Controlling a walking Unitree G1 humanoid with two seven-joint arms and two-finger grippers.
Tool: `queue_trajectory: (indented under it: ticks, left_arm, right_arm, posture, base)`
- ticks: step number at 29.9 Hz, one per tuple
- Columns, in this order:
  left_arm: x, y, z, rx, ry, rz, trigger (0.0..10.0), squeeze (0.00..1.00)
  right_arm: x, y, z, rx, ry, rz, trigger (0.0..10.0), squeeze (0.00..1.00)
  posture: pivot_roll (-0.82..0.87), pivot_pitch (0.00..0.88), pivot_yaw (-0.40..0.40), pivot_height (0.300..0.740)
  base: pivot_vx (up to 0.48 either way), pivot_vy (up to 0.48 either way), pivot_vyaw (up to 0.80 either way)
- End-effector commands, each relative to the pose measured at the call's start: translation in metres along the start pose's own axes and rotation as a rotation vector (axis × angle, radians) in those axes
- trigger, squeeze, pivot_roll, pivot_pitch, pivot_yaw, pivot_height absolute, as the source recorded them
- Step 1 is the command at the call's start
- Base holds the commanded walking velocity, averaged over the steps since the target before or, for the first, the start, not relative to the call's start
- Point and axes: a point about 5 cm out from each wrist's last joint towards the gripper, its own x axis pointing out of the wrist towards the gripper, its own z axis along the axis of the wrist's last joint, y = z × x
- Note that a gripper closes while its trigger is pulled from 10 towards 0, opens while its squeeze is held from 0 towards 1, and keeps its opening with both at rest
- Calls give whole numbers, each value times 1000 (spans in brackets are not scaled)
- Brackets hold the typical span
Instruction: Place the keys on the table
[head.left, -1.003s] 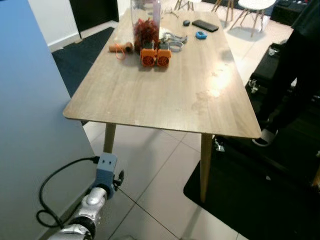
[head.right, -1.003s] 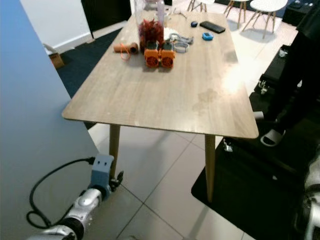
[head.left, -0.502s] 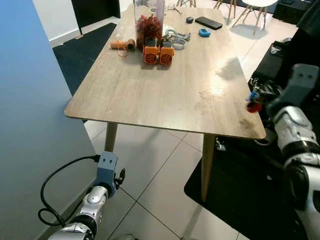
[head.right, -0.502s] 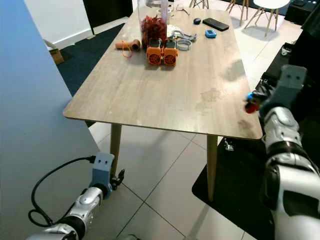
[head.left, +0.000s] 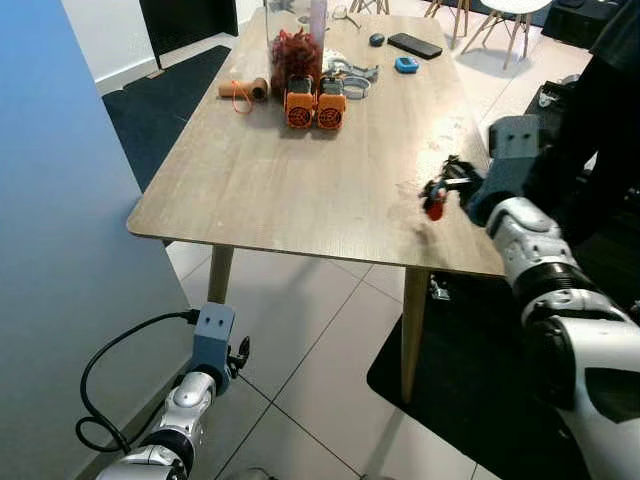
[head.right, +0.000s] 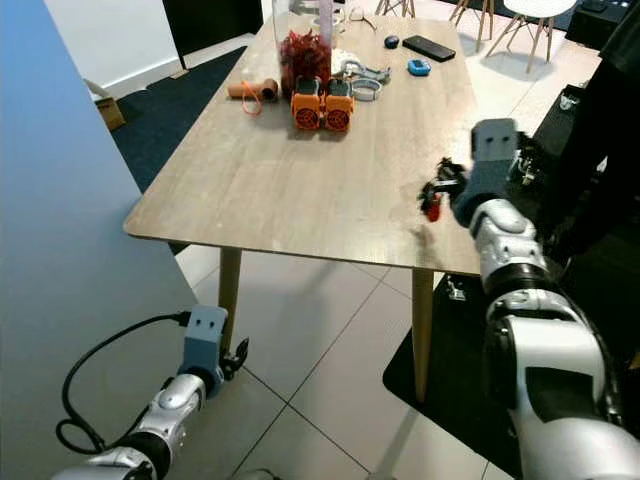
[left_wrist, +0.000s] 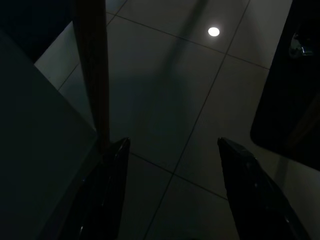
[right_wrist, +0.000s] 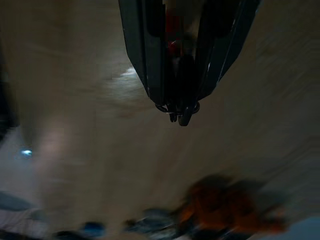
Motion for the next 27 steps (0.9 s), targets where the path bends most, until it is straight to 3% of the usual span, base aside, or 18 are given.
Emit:
queue_trajectory:
  ticks: [1, 6, 20, 21, 22, 23, 24, 25, 26, 27]
  left_arm:
    - [-1, -2, -3, -6, 8, -4, 10000, 0]
    - [0, -2, -1, -3, 6, -9, 10000, 0]
    - [0, -3, -1, 0, 5, -13, 10000, 0]
    - [0, -3, -1, 0, 5, -13, 10000, 0]
    - [0, -3, -1, 0, 5, -13, 10000, 0]
    - [0, -3, -1, 1, 6, -13, 10000, 0]
    - [0, -3, -1, 1, 6, -13, 10000, 0]
    - [0, -3, -1, 1, 6, -13, 10000, 0]
    - [0, -3, 0, 1, 5, -13, 10000, 0]
    - [0, -3, 0, 2, 5, -13, 10000, 0]
  right_arm:
    - [0, 3, 1, -33, -3, 37, 10000, 0]
    - [2, 15, -5, -66, 9, 97, 10000, 0]
    - [1, 18, -10, -79, 30, 144, 10000, 0]
    - [0, 18, -10, -77, 30, 147, 10000, 55]
    - [0, 17, -10, -75, 31, 147, 10000, 369]
    - [0, 17, -10, -74, 32, 146, 10000, 369]
    - [0, 17, -10, -71, 32, 143, 10000, 827]
    - [0, 17, -10, -71, 32, 143, 10000, 827]
    - [0, 16, -10, -71, 31, 139, 10000, 1000]
    - [0, 15, -9, -71, 31, 137, 10000, 1000]
  posture:
    - [13, 53, -3, 740]
    - [12, 51, 2, 740]
    - [11, 41, 4, 740]
    - [11, 41, 4, 740]
    - [11, 40, 4, 740]
    - [11, 40, 4, 740]
    - [11, 40, 4, 740]
    - [11, 40, 4, 740]
    - [12, 43, 4, 740]
    - [12, 43, 4, 740]
  base:
    - [0, 0, 0]
    - [0, 0, 0]
    - [0, 0, 0]
    - [0, 0, 0]
    - [0, 0, 0]
    - [0, 0, 0]
    - [0, 0, 0]
    - [0, 0, 0]
    - [0, 0, 0]
    - [0, 0, 0]
